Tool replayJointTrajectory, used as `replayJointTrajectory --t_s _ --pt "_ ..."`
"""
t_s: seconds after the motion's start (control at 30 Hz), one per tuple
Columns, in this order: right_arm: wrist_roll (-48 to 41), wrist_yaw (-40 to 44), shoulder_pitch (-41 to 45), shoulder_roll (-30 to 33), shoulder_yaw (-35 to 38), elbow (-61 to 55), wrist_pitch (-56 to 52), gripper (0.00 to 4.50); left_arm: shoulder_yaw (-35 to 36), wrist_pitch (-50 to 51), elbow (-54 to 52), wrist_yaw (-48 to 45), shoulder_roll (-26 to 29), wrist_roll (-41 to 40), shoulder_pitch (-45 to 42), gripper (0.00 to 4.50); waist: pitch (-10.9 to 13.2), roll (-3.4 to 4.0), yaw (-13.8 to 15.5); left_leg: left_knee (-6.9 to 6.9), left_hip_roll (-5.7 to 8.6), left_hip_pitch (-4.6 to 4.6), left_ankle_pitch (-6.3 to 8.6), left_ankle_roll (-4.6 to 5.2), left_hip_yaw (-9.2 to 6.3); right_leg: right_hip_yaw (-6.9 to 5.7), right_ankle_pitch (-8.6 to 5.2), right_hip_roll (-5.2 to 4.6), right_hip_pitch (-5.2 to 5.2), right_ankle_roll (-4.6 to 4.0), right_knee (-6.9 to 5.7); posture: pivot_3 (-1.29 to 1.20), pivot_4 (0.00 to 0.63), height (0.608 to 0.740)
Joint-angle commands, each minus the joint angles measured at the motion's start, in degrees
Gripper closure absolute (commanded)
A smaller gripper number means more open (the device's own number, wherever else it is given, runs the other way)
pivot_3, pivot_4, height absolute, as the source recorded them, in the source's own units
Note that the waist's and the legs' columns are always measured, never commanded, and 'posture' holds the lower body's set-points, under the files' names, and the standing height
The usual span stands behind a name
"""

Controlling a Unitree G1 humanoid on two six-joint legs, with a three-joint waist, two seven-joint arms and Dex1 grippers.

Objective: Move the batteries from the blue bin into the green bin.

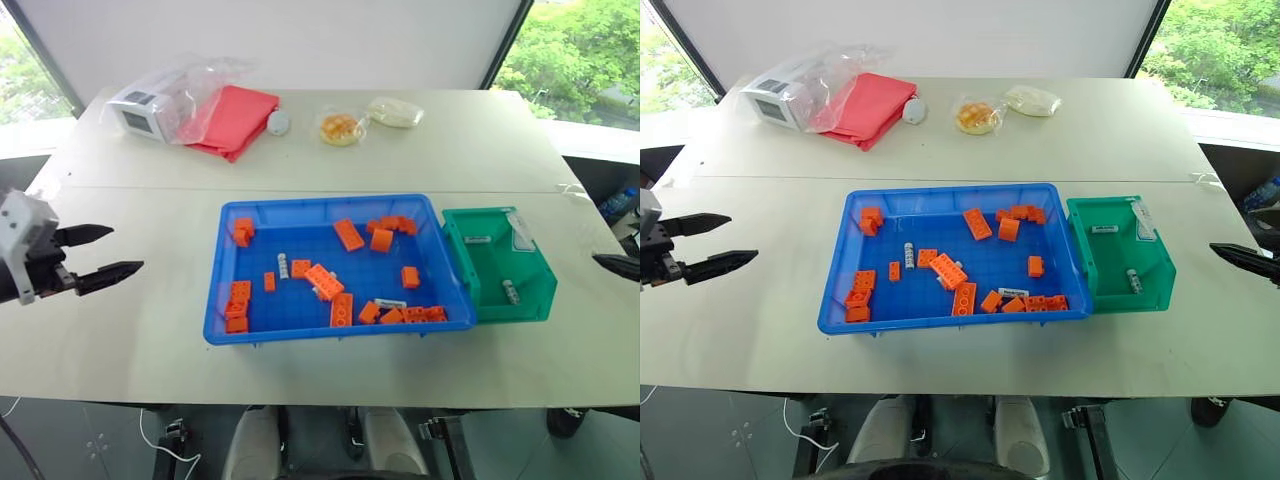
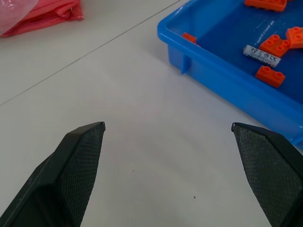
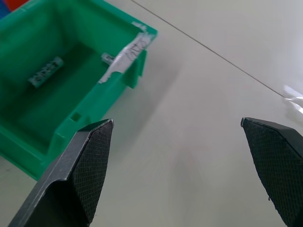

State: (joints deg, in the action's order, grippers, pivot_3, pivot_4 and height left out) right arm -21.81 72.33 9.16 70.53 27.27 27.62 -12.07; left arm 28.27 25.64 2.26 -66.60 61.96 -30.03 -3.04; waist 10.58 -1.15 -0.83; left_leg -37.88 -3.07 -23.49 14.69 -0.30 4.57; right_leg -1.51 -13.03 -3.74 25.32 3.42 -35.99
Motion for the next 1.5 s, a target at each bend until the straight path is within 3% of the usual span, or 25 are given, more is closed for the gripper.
replayJointTrajectory --t_s 0.03,0.63,0.93,1.07,1.23,1.37,1.5 --pt "-0.3 -0.9 3.1 0.3 0.1 -0.2 -0.3 0.05 2.0 -2.0 -0.1 -1.2 1.1 0.2 -0.8 0.00 0.1 0.10 0.0 0.00 0.01 -0.01 0.00 0.00 0.01 0.01 0.00 -0.02 0.02 0.00 0.00 0.00 0.150 0.734" --pt "0.9 -2.3 6.4 -0.4 -1.4 0.8 -1.3 0.05 1.7 3.9 -5.1 0.1 0.2 -2.2 -0.9 0.00 0.1 0.22 -0.1 0.01 0.03 -0.02 -0.01 0.00 0.22 0.02 0.00 0.04 0.03 0.00 -0.05 0.00 0.150 0.734" --pt "-1.9 2.2 21.5 -4.4 -14.0 -14.0 -7.8 0.05 0.7 8.4 -18.2 -4.2 1.9 -7.5 1.3 0.00 0.2 0.36 -0.4 0.00 0.00 0.01 -0.01 0.01 0.22 0.06 0.01 0.13 0.06 0.00 -0.14 0.00 0.150 0.734" --pt "-2.1 2.5 33.9 -14.6 -25.7 -23.2 -13.0 0.05 -0.8 8.5 -20.8 -7.8 3.4 -8.8 0.7 0.00 0.2 0.38 -0.7 0.00 -0.02 0.00 -0.01 0.01 0.19 0.05 0.02 0.18 0.08 -0.02 -0.15 0.00 0.150 0.734" --pt "0.2 0.7 41.7 -28.8 -37.9 -27.5 -17.7 0.05 -3.0 7.3 -21.3 -9.9 4.1 -7.7 0.6 0.00 0.3 0.41 0.0 0.01 -0.04 -0.08 -0.01 0.01 0.18 -0.01 0.02 0.20 0.13 -0.03 -0.20 0.00 0.150 0.734" --pt "6.0 0.7 43.2 -39.2 -48.9 -25.7 -14.3 0.05 -3.8 7.4 -22.0 -10.1 3.8 -7.7 0.5 0.00 0.3 0.38 0.2 -0.07 0.03 -0.26 -0.02 0.01 0.13 -0.07 0.02 0.15 0.16 -0.03 -0.20 0.00 0.150 0.734" --pt "11.8 0.5 45.0 -45.7 -54.5 -17.8 -8.3 0.05 -3.7 7.3 -22.8 -10.2 3.5 -7.6 1.8 0.00 0.3 0.37 0.1 -0.25 0.06 -0.39 -0.02 0.01 0.12 -0.07 0.03 0.12 0.18 -0.02 -0.20 0.00 0.150 0.734"
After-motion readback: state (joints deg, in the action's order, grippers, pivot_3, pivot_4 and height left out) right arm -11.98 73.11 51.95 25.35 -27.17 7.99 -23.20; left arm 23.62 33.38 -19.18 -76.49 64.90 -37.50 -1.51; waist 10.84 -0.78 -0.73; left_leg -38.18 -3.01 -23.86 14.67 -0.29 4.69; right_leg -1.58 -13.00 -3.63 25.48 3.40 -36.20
